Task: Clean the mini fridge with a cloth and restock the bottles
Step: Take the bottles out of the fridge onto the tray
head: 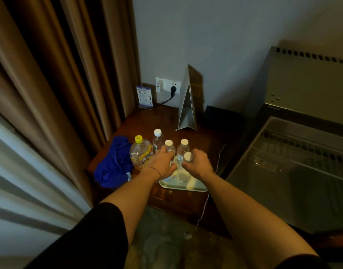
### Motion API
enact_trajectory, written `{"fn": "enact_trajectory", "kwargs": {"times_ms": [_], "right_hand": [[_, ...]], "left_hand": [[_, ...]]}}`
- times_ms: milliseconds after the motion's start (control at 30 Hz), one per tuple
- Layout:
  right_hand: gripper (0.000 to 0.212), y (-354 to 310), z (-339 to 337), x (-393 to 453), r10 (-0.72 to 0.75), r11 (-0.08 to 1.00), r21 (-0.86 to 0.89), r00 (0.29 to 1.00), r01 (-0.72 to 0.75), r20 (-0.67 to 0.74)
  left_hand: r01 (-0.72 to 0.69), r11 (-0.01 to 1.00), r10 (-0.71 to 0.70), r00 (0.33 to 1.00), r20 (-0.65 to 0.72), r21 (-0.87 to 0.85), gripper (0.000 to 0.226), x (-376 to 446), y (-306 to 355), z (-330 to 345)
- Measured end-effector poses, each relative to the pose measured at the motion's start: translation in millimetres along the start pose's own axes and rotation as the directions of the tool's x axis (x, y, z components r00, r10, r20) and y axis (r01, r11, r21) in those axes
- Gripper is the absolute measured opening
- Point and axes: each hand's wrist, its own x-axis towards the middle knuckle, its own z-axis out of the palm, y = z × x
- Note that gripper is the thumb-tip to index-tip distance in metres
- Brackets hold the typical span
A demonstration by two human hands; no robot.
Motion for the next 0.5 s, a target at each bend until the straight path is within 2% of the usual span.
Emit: {"fn": "enact_trajectory", "kwargs": {"times_ms": [233,500], "right_hand": [[0.043,2.9,7.3,-0.6,-0.005,1.0,0.015,1.0,0.005,0.01],[0.052,-0.3,5.8,0.3,-0.015,1.0,-0.005,0.998,0.016,0.056]], "left_hand": [[-0.005,1.0,0.005,0.999,0.031,0.004,0.037,2.5,5.3,4.4],[0.103,0.994,-0.103,0.995,0.008,-0.029,0.046,3.7,6.9,-2.0]]}}
